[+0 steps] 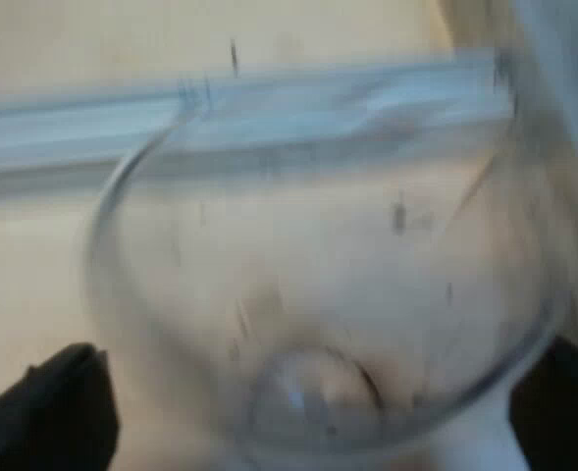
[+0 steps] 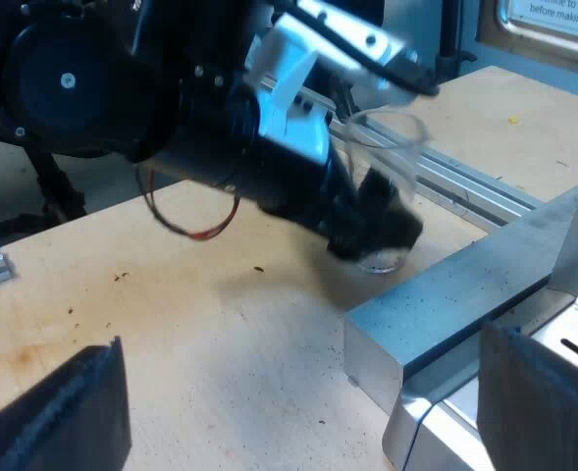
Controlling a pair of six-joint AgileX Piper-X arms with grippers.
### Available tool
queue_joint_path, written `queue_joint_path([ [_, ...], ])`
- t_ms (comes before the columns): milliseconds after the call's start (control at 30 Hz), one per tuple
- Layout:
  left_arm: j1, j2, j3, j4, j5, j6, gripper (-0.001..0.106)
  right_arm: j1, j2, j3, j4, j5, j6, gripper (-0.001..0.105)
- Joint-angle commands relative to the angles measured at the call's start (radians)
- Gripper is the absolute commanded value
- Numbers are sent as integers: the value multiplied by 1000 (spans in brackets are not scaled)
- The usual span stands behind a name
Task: Pour the beans into the coffee machine
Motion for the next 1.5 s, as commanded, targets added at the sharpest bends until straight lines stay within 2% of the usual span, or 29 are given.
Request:
queue_joint_path([
  [33, -1, -12, 1, 127, -4, -5, 86, 1, -3, -4, -14, 0, 0, 74],
  [100, -1, -14, 1, 192, -36, -5, 86, 1, -3, -4, -16, 0, 0, 74],
  [200, -1, -19, 1, 275, -43, -5, 86, 1, -3, -4, -19, 0, 0, 74],
  [300, -1, -26, 1, 302, -43, -5, 86, 1, -3, -4, -25, 0, 0, 74],
  [633, -1, -244, 1, 562, -43, -5, 86, 1, -3, -4, -45, 0, 15, 74],
  [767, -1, -370, 1, 681, -43, -33, 86, 1, -6, -4, -45, 0, 71, 74],
  [1100, -1, -778, 1, 871, -43, -54, 86, 1, -136, -4, 58, 0, 92, 74],
  [1200, -1, -952, -3, 955, -38, -89, 86, 1, -225, -4, 139, 0, 134, 74],
  [1333, -1, -1105, -14, 992, -18, -89, 86, 1, -313, -23, 281, 0, 137, 74],
  [1500, -1, -1257, -82, 993, 64, -84, 86, 1, -429, -81, 529, 0, 133, 74],
])
